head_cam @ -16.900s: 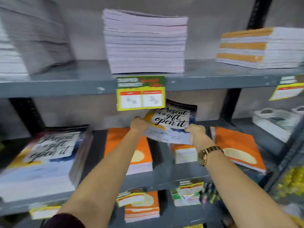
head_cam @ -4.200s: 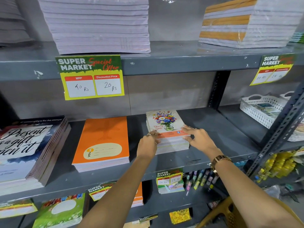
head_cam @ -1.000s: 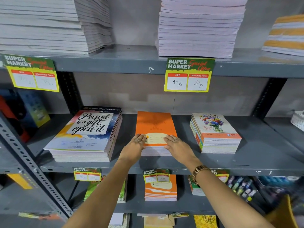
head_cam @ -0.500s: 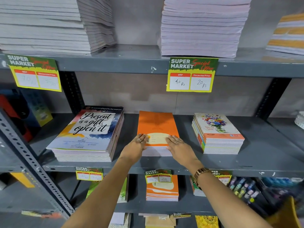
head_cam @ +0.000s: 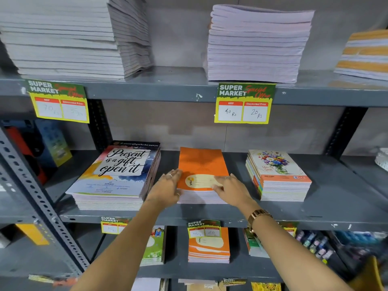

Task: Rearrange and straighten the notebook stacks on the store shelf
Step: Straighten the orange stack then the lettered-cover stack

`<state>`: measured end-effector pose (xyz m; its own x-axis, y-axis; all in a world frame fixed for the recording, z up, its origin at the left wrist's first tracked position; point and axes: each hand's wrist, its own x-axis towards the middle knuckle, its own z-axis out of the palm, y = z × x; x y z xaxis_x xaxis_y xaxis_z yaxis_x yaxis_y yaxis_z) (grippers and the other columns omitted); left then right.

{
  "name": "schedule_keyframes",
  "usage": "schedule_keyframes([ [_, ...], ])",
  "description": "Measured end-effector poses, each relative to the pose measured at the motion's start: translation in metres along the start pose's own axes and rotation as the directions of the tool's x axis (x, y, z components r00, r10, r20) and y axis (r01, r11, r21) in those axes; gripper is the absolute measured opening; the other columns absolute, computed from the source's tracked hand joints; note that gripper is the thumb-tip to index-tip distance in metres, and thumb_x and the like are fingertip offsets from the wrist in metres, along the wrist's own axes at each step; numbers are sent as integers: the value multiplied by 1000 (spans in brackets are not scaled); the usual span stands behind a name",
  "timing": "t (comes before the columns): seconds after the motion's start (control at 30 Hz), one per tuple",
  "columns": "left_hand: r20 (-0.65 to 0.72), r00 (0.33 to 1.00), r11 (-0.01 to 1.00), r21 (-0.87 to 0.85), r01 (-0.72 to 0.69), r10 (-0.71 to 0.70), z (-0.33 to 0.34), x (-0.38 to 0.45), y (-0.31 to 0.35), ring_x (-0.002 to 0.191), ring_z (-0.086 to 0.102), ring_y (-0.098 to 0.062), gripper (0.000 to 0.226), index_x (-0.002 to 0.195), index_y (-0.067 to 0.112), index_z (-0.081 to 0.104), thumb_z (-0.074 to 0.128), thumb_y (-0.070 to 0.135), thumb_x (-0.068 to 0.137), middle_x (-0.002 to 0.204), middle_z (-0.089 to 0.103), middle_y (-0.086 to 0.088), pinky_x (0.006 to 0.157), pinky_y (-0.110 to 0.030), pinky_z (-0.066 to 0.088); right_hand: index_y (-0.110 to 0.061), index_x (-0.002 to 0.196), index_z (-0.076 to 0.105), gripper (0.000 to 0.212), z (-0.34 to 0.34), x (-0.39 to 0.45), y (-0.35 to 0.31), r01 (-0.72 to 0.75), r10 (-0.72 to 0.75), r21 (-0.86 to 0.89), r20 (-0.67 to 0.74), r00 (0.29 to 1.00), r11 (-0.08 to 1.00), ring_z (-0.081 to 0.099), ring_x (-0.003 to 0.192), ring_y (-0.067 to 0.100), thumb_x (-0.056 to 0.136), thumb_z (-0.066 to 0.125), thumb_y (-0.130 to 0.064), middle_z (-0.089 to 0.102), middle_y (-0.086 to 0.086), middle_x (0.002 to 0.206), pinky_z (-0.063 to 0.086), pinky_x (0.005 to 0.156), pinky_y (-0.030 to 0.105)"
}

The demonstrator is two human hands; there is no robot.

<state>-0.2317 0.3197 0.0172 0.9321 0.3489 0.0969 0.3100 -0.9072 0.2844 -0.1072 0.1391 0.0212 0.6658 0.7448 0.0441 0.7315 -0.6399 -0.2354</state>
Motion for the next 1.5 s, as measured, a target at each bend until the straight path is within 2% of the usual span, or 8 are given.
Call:
schedule_keyframes([
  [0.2,-112,989,995,19,103,-100,-49,-16,-51,140,31,-29,68,146,8,27,48,0,83,153,32,-11,115,-37,30,-15,139,44,42,0,16,-44,96,-88,72,-108,990,993,36,139,24,98,43,-22,46,5,147,34,113,36],
  [0.4,-136,974,981,43,189,-182,-66,-49,-98,143,27,-27,57,146,5,28,43,5,91,155,28,-13,116,-34,26,-11,140,42,44,13,32,-112,313,-312,-7,-120,943,950,33,140,20,98,41,-24,40,7,150,16,119,29],
  [0.6,-116,968,972,53,230,-223,-74,-82,-147,144,24,-25,52,145,3,29,44,15,96,155,28,-13,118,-34,23,-12,143,35,50,31,43,-178,422,-419,7,-96,903,907,29,142,19,97,43,-30,36,5,153,27,117,33],
  [0.73,-84,968,967,77,242,-236,-72,-95,-179,147,18,-23,60,148,8,24,41,37,98,157,25,-10,121,-39,17,-10,147,28,55,46,47,-211,462,-462,2,-15,887,887,22,145,19,99,41,-34,28,6,156,24,118,33],
  [0.83,-56,970,967,93,239,-235,-70,-98,-190,148,14,-21,90,148,10,22,22,68,80,158,22,-8,121,-43,17,-10,149,21,60,54,48,-223,472,-471,-28,18,882,881,16,147,18,99,39,-38,21,6,159,18,119,29],
  [0.93,-9,973,958,172,229,-231,-66,-98,-199,148,11,-21,105,149,10,21,8,75,68,159,20,-7,122,-41,13,-10,150,16,60,60,50,-230,474,-470,-71,61,880,878,11,148,17,100,35,-38,14,5,160,10,121,30],
  [1.07,-34,976,948,231,218,-216,-58,-90,-210,149,8,-20,65,149,15,20,33,51,97,159,18,-3,123,-39,10,-9,150,15,56,66,55,-232,444,-436,-84,104,894,892,10,148,18,102,30,-35,13,6,160,9,122,33],
  [1.5,-39,982,962,198,189,-185,-55,-73,-218,149,9,-19,59,149,16,19,34,43,99,160,16,-3,122,-35,8,-12,150,12,55,72,72,-224,417,-406,-100,112,907,903,9,149,17,102,27,-35,11,4,161,7,122,31],
])
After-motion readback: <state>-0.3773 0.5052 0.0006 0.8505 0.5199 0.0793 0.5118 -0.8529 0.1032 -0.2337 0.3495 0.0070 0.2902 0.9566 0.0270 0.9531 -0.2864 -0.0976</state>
